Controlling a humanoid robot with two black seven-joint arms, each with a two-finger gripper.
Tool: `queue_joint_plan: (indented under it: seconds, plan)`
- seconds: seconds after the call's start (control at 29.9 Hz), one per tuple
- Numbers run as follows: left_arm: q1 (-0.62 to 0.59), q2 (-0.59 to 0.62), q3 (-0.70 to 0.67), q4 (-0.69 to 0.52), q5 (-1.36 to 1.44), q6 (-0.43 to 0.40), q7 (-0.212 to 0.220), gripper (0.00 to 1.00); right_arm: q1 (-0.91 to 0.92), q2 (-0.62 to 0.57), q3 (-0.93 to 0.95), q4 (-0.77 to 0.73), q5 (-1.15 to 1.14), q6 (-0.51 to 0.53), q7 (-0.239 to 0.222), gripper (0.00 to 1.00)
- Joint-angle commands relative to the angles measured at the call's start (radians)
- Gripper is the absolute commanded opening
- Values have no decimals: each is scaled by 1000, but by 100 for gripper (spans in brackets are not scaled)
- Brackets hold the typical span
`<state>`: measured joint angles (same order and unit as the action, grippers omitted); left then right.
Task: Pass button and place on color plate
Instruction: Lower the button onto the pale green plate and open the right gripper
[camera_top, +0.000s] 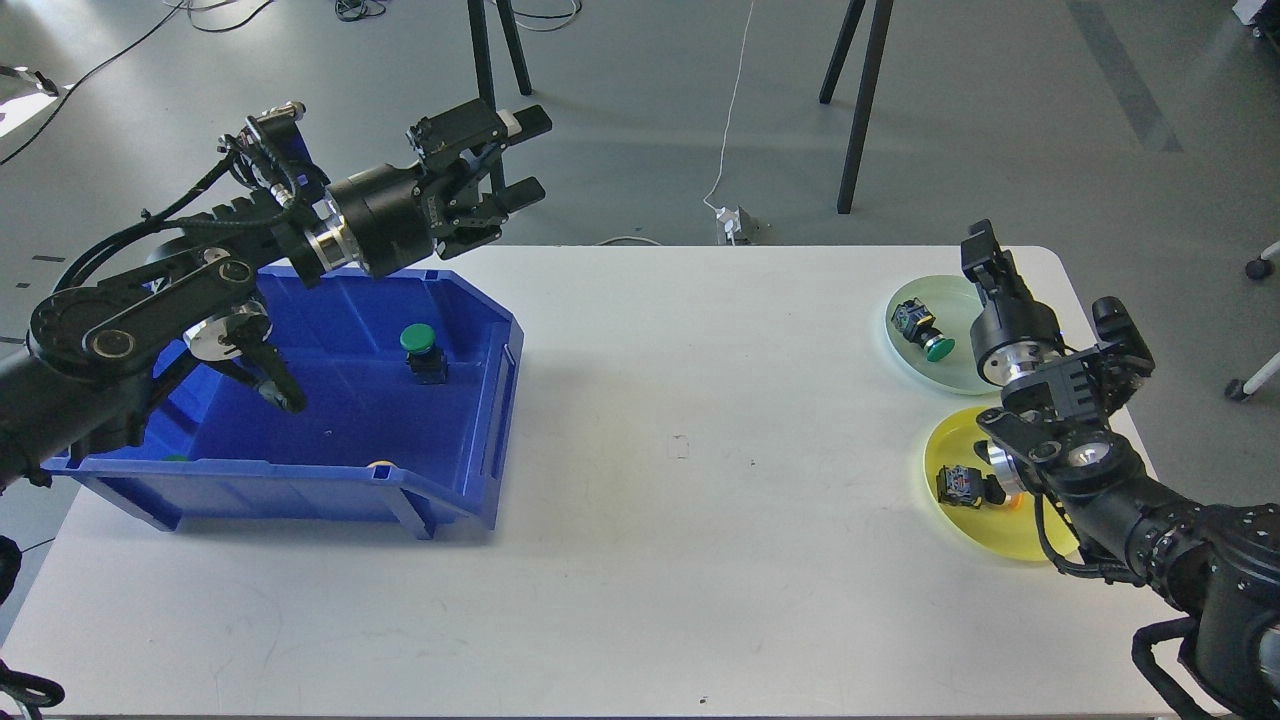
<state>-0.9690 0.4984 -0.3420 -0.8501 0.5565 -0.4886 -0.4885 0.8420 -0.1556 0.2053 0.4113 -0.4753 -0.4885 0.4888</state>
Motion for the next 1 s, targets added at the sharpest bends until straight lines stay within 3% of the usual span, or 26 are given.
queue_joint_plan:
  seconds: [0.0,0.1,0.2,0.37,0.43,0.53,0.6,0.97]
  plan:
    - [0,-6,-70,83,-141,0,0,99,43,-163,135,364,60,40,0,68]
    - [-5,-4,-103,144,-162,0,0,99,28,-220,271,564,93,166,0,70]
    - [-4,-3,-155,184,-167,0,0,99,14,-235,333,635,222,289,0,72]
    - [3,-3,-204,278,-178,0,0,99,6,-344,336,705,477,658,0,74]
    - [4,0,-204,299,-187,0,0,99,-11,-361,326,736,509,744,0,74]
    - [22,11,-204,316,-208,0,0,99,-31,-407,300,762,512,823,0,83]
    - [36,28,-204,318,-227,0,0,99,-34,-418,284,762,509,860,0,98]
    - [53,-7,-200,309,-234,0,0,99,-49,-337,388,692,501,872,0,99]
